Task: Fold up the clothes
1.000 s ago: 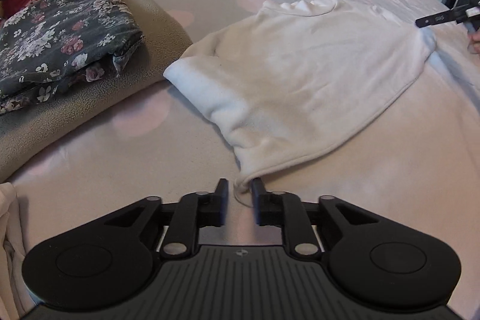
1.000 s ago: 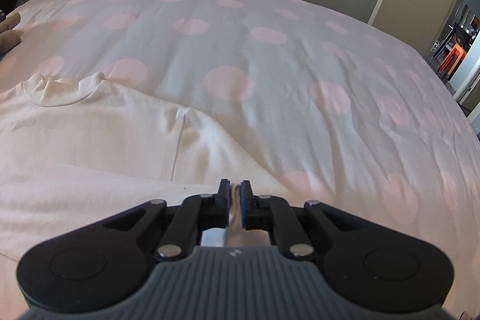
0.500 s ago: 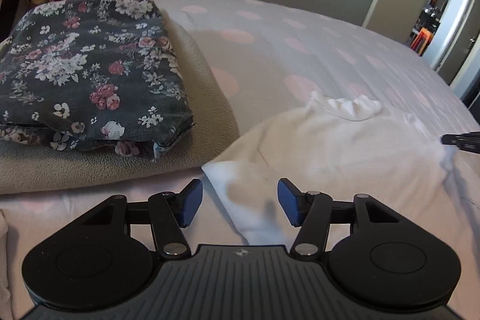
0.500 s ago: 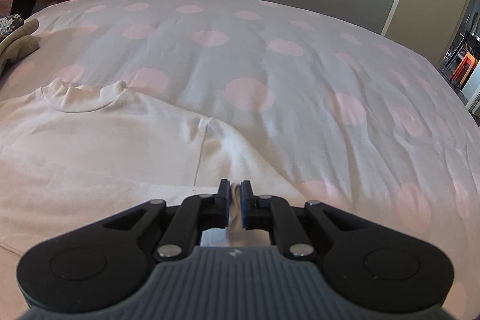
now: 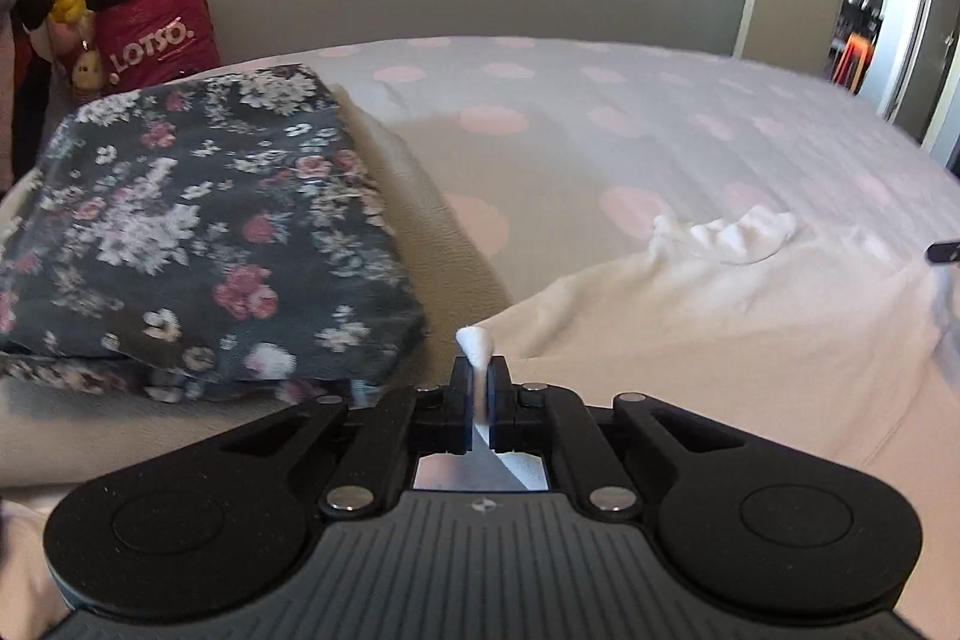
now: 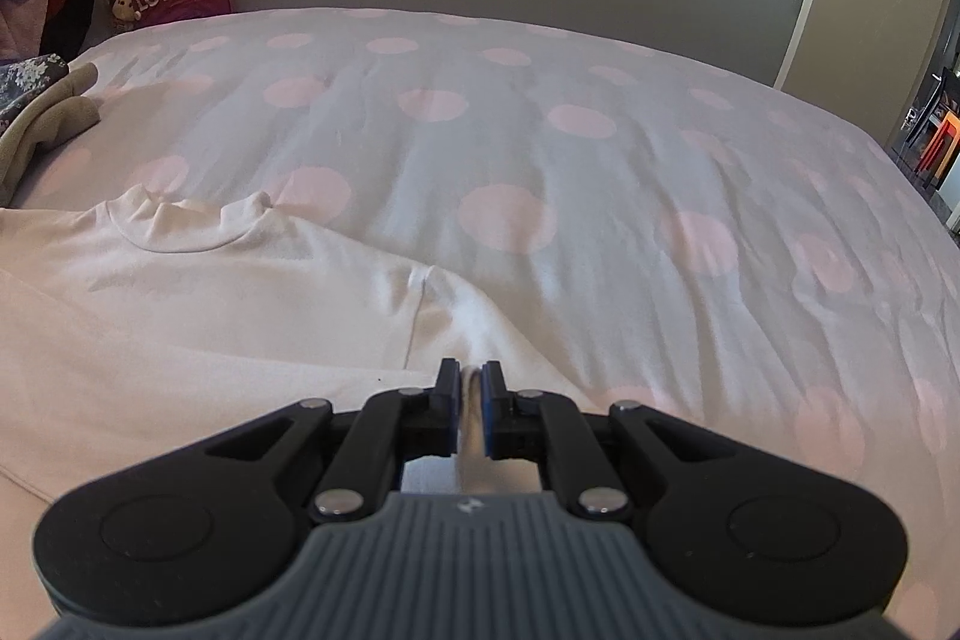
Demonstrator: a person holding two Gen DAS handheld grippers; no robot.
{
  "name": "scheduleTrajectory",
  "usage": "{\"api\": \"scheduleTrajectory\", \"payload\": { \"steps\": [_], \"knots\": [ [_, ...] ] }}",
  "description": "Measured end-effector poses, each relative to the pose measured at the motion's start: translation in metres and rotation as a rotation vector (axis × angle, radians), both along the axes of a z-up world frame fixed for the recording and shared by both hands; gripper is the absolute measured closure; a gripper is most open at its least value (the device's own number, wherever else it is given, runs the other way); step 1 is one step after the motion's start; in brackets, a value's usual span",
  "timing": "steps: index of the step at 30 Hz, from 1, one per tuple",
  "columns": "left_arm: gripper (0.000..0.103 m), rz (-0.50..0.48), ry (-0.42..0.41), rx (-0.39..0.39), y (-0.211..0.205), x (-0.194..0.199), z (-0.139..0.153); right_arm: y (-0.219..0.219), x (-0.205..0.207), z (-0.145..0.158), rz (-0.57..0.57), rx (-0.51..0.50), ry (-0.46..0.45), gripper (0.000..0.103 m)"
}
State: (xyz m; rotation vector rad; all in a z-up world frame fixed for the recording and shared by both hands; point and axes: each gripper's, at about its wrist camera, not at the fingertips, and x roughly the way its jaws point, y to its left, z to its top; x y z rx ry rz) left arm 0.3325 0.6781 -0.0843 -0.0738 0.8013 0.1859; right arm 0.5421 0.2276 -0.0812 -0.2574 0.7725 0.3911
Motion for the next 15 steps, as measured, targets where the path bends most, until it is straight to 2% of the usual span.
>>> {"api": "scheduleTrajectory", "payload": {
  "steps": [5, 7, 8, 10, 12, 15],
  "knots": [
    [0.1, -0.001, 0.035, 0.063, -0.005, 0.009, -0.012, 0.001, 0.015, -0.019, -0.036, 0.015, 0.052, 0.094],
    [0.099, -0.002, 0.037, 0.077, -0.008, 0.012, -0.017, -0.003, 0.019, -0.024, -0.052, 0.033, 0.067, 0.091],
    [0.094, -0.001, 0.031, 0.073, -0.009, 0.012, -0.019, -0.007, 0.019, -0.023, -0.065, 0.054, 0.067, 0.084],
    [0.086, 0.015, 0.0, 0.075, -0.011, 0.008, -0.017, -0.018, 0.015, -0.02, -0.081, 0.1, 0.068, 0.082],
    [0.069, 0.02, -0.027, 0.064, -0.014, -0.002, -0.014, -0.029, 0.009, -0.017, -0.083, 0.124, 0.077, 0.082],
    [0.065, 0.007, -0.045, 0.043, -0.023, -0.022, -0.009, -0.047, -0.007, -0.011, -0.087, 0.136, 0.068, 0.082]
  ]
}}
